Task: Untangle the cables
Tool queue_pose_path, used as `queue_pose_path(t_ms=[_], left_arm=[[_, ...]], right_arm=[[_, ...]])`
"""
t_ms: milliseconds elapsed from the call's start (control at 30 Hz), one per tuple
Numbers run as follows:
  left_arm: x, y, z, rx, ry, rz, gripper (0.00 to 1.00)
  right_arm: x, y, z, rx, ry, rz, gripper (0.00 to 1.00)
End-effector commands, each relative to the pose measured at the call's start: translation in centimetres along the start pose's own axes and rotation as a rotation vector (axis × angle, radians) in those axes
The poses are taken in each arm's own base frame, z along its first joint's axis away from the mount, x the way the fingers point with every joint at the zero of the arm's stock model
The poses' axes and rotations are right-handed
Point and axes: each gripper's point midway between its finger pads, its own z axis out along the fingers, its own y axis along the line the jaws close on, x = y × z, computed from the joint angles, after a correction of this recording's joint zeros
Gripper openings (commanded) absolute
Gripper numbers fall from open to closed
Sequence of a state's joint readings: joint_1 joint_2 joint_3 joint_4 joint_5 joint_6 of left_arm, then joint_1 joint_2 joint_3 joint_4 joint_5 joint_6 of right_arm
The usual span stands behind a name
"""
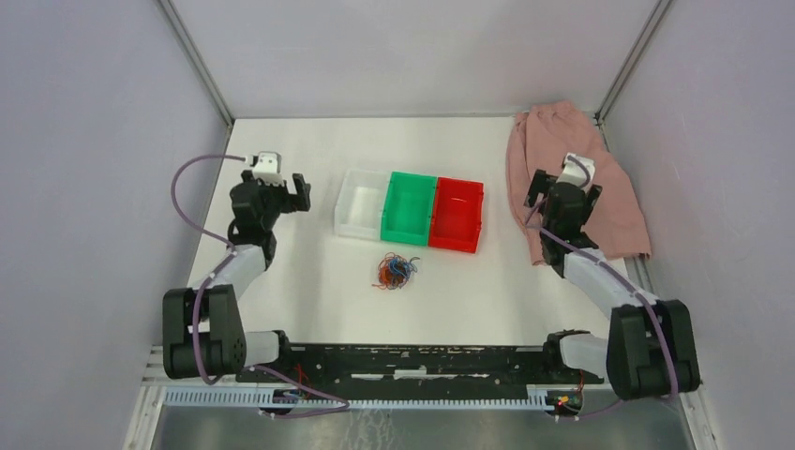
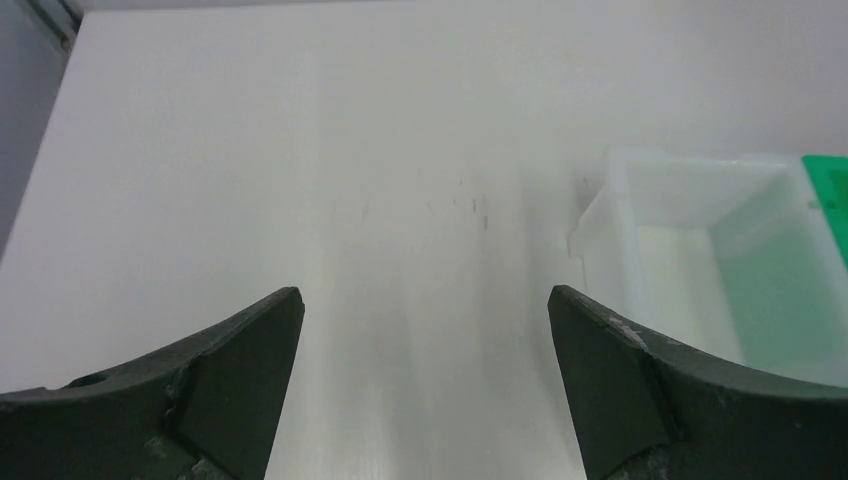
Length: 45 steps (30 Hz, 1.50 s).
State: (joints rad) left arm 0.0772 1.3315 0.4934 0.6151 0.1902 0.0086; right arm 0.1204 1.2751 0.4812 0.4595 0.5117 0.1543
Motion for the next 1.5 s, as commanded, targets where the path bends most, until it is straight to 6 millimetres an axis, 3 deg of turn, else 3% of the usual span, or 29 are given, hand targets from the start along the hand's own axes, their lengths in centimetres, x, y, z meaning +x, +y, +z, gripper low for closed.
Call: queue_pose_path(t_ms=[0, 100, 200, 333, 467, 633, 767, 967, 1300, 1467], left_arm=[[-1.9, -2.6, -2.0, 0.187, 0.164, 0.116, 0.99], [-2.1, -4.3, -3.8, 0.301, 0.248, 0.131, 0.99], [-2.0, -5.5, -5.7, 0.375, 0.309, 0.138, 0.99], [-1.8, -6.7, -7.9, 0.446, 0.347, 0.146, 0.99], [-1.8, -7.3, -9.1, 0.476, 0.362, 0.141, 0.99], [-1.7, -7.7, -10.1, 0.502, 0.391, 0.137, 0.99], [-1.6, -8.0, -10.7, 0.512, 0.405, 0.128, 0.99], [-2.2, -8.2, -11.6, 0.520, 0.392, 0.142, 0.99], [-2.4, -8.5, -12.1, 0.538, 0.384, 0.144, 0.99], [-2.7, -8.7, -12.1, 0.546, 0.379, 0.137, 0.99]], right_arm=[[-5.8, 1.7, -2.7, -0.081, 0.076, 0.175, 0.99], [-5.6, 2.1, -4.0, -0.038, 0.213, 0.355, 0.99], [-5.5, 6.7, -6.2, -0.300, 0.328, 0.342, 0.98], [-4.5, 11.2, -11.1, -0.460, 0.322, 0.284, 0.93], [-1.3, 15.9, -16.9, -0.599, 0.386, 0.231, 0.85], [3.6, 20.9, -22.3, -0.723, 0.441, 0.148, 0.75], [6.5, 24.6, -23.6, -0.767, 0.491, 0.067, 0.70], [9.3, 27.5, -22.9, -0.778, 0.536, -0.008, 0.62], [10.3, 30.1, -22.5, -0.833, 0.525, -0.070, 0.47], [10.4, 30.7, -22.6, -0.854, 0.518, -0.085, 0.34]])
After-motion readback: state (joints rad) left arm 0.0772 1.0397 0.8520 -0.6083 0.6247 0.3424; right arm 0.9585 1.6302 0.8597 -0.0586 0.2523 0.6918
